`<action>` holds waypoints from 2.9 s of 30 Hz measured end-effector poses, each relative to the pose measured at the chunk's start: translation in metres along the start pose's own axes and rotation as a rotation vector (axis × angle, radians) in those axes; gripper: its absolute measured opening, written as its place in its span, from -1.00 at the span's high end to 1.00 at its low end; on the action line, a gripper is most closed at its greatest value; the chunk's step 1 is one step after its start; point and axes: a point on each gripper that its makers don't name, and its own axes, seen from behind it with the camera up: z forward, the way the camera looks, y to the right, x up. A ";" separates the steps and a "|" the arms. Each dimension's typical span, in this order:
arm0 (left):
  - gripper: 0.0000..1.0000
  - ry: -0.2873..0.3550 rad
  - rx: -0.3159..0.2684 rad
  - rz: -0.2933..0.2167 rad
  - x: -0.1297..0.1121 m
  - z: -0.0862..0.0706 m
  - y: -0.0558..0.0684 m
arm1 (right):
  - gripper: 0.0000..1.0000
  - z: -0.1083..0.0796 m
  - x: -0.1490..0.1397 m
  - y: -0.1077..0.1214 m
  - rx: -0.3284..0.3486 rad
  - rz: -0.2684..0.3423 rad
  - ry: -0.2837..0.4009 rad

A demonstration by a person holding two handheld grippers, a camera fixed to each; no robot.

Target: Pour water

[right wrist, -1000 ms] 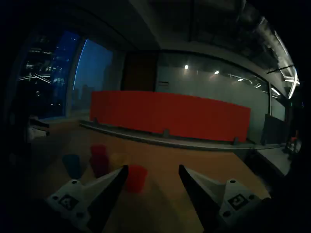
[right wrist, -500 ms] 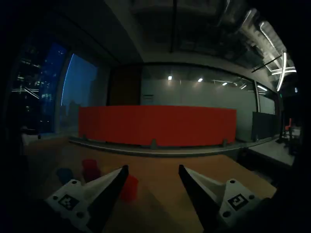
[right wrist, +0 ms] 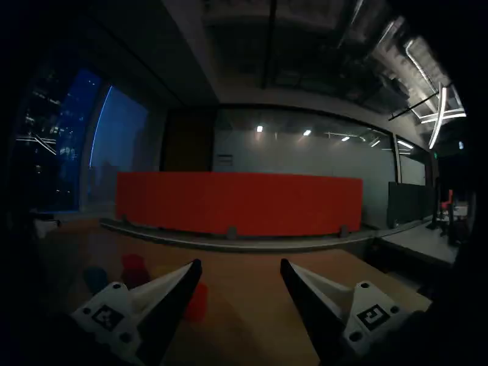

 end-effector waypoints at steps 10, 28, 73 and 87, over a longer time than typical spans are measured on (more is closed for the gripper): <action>-0.94 -0.007 0.034 -0.012 -0.021 -0.001 0.000 | -1.00 0.001 -0.006 -0.001 -0.005 0.012 -0.014; -0.94 -0.008 0.037 -0.008 -0.041 0.008 0.000 | -1.00 0.000 -0.008 -0.003 0.000 0.018 -0.023; -0.94 -0.005 0.022 -0.024 -0.045 0.005 0.001 | -1.00 -0.010 0.002 0.007 -0.003 0.036 0.024; -0.95 -0.005 0.022 -0.024 -0.045 0.007 0.001 | -1.00 0.001 0.020 0.000 0.022 0.025 0.083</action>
